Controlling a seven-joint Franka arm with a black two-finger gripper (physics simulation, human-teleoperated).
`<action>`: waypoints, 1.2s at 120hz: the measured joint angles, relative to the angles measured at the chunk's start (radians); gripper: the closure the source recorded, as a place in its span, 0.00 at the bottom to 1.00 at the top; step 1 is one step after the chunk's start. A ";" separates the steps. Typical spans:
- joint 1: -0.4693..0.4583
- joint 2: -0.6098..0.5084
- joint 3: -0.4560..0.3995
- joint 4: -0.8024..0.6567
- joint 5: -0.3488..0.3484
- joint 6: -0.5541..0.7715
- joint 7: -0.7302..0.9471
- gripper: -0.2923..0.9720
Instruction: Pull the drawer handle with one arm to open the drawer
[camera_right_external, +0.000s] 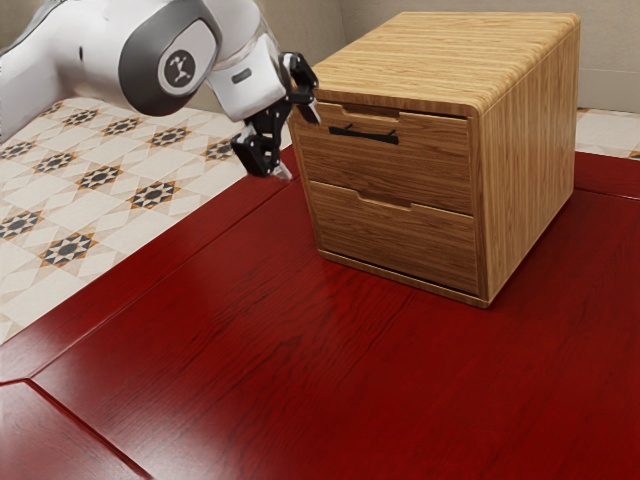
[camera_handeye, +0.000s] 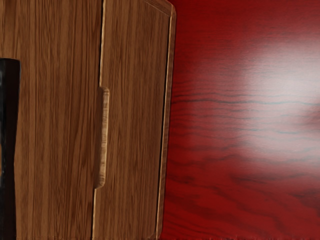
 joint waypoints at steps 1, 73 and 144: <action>0.001 0.001 0.000 0.000 0.000 0.005 0.002 0.25; 0.012 0.051 -0.002 0.029 0.000 0.039 0.047 0.26; -0.033 0.188 0.007 0.238 0.012 -0.063 0.028 0.26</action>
